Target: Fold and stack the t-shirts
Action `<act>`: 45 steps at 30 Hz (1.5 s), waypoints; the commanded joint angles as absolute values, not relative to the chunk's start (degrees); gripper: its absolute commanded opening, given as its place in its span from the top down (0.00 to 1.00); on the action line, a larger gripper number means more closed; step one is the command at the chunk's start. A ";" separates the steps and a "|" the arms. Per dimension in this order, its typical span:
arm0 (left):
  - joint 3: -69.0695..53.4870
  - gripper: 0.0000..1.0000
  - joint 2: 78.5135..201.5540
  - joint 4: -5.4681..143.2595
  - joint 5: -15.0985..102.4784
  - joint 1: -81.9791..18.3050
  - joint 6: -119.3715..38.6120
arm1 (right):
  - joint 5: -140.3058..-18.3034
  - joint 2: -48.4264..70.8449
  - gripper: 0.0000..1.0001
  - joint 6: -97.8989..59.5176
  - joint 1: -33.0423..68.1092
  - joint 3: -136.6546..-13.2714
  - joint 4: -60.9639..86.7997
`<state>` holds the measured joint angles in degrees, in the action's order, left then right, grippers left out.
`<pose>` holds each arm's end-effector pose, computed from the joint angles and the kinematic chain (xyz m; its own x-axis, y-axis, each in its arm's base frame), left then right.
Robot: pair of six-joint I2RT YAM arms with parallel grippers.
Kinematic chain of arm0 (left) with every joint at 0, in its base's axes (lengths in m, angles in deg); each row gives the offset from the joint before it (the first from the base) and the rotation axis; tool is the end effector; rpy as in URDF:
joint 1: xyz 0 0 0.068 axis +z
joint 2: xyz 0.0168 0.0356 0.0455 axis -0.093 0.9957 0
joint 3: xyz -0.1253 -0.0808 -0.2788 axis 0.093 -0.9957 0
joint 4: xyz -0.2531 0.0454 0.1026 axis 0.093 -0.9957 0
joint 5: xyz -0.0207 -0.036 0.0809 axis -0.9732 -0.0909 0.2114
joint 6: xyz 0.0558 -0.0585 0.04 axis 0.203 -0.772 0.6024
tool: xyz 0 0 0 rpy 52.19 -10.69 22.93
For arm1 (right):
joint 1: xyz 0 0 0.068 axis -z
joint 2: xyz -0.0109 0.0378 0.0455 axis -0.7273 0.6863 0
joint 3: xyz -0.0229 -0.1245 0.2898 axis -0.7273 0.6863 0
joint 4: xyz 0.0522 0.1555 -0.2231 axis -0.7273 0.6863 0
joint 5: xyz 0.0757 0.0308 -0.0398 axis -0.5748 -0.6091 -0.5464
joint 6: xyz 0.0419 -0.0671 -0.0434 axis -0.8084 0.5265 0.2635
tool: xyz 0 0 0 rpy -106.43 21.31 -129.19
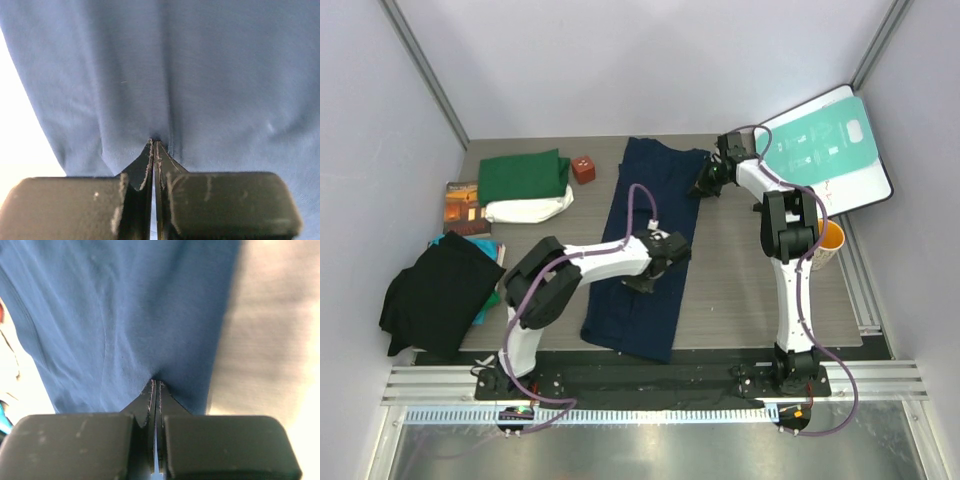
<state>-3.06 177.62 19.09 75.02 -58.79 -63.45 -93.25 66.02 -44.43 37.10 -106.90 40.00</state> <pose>0.2654 -0.3051 0.1448 -0.8929 0.3262 -0.3103 0.2507 0.9328 0.2590 0.5705 0.1261 0.1337 -0.8825 0.3519 -0.3121 0.1311 0.8212 0.5553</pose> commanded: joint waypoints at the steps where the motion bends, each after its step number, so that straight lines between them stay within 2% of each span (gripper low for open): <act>1: 2.56 1.00 186.70 21.35 66.90 -65.10 -65.18 | -91.00 71.45 0.99 -44.98 36.38 -115.23 40.97; 7: 7.57 1.00 192.41 22.93 63.99 -66.51 -66.77 | -92.75 78.66 0.96 -46.04 36.55 -127.88 42.12; 11: 11.88 0.98 195.14 19.51 67.23 -66.42 -66.33 | -96.18 78.67 0.71 -46.66 36.64 -130.29 41.51; 12: 12.41 0.91 194.88 18.98 68.03 -66.33 -66.16 | -96.79 77.53 0.70 -46.57 36.64 -129.33 40.81; 13: 12.15 0.79 194.53 19.24 69.08 -65.81 -66.07 | -98.11 73.08 0.68 -47.26 36.64 -124.36 35.58; 16: 9.78 0.66 191.99 22.30 69.62 -64.06 -65.71 | -102.16 65.15 0.65 -51.03 37.16 -112.67 23.80; 20: 9.86 0.65 188.65 23.29 70.93 -62.03 -64.93 | -105.23 53.12 0.62 -55.60 38.48 -105.95 17.51; 25: 11.62 0.58 180.58 19.52 75.41 -61.15 -63.87 | -104.10 45.01 0.62 -54.13 39.72 -99.30 24.78; 29: 2.17 0.55 170.91 19.94 74.81 -59.13 -65.62 | -103.22 36.51 0.62 -50.53 39.98 -85.41 26.82; 30: -0.13 0.54 168.28 20.56 74.72 -58.17 -66.32 | -103.39 35.08 0.62 -50.00 39.89 -78.85 26.56; 35: -14.88 0.41 151.51 21.88 74.37 -56.49 -71.50 | -102.07 24.28 0.61 -50.17 39.11 -59.39 24.37; 38: -21.22 0.39 145.77 23.72 71.21 -55.96 -75.01 | -101.81 16.72 0.57 -52.45 38.14 -49.98 24.19; 41: -26.06 0.39 144.87 28.63 65.41 -55.87 -77.04 | -101.03 9.86 0.55 -55.44 35.86 -43.46 24.01; 42: -26.87 0.39 145.22 29.43 63.14 -55.87 -77.40 | -100.58 8.45 0.50 -55.62 34.72 -41.71 25.14; 45: -28.89 0.40 146.97 32.16 60.13 -55.88 -78.10 | -99.09 4.14 0.50 -54.83 33.92 -38.63 28.65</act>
